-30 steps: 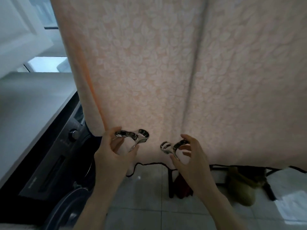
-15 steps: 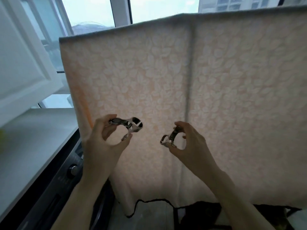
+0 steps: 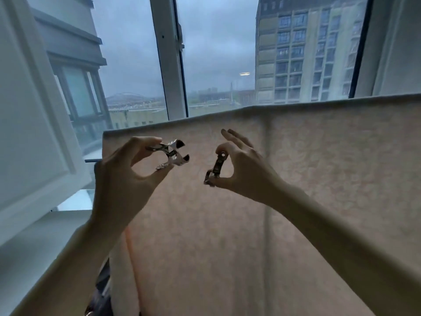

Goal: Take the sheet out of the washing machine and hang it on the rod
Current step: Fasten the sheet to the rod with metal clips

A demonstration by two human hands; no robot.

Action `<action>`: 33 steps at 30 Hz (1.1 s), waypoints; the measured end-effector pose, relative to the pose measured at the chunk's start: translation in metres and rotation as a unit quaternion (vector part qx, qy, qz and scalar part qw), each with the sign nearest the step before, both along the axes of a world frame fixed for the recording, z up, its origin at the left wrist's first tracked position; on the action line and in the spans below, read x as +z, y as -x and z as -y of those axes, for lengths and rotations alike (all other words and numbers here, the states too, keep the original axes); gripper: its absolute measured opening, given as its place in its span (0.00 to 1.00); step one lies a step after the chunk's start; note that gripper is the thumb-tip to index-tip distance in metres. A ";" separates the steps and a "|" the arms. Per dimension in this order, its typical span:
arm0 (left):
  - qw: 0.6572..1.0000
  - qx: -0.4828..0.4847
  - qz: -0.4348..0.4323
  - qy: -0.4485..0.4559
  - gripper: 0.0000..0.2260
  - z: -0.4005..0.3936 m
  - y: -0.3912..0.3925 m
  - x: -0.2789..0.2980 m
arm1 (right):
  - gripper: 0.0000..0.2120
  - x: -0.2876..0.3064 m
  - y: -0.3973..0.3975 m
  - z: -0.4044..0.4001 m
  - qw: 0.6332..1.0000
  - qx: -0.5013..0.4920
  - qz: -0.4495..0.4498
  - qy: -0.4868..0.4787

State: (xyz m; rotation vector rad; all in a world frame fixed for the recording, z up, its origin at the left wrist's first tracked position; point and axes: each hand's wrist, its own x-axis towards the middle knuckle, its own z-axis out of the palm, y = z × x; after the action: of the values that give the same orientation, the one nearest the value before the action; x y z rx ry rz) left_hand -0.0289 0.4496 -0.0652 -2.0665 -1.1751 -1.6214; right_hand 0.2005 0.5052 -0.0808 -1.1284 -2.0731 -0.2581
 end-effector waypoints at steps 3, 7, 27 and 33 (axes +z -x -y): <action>1.000 0.006 -0.023 -0.015 0.21 -0.007 0.003 0.018 | 0.28 0.020 0.009 -0.021 0.999 -0.013 0.008 -0.045; 0.997 0.010 -0.061 -0.049 0.18 -0.015 0.004 0.037 | 0.27 0.039 0.016 -0.038 0.995 -0.039 0.080 -0.035; 0.980 -0.046 -0.118 0.157 0.28 -0.088 0.008 0.113 | 0.27 0.036 0.019 -0.051 0.984 -0.074 0.152 -0.050; 0.959 -0.093 -0.101 0.247 0.35 -0.102 0.003 0.121 | 0.26 0.036 0.011 -0.052 0.985 -0.062 0.155 -0.047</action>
State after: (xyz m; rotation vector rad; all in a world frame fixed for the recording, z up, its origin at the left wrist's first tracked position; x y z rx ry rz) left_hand -0.0315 0.5520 0.0557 -2.6472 -1.4602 -1.2293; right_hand 0.1894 0.5569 -0.0452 -1.2217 -2.2327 -0.6205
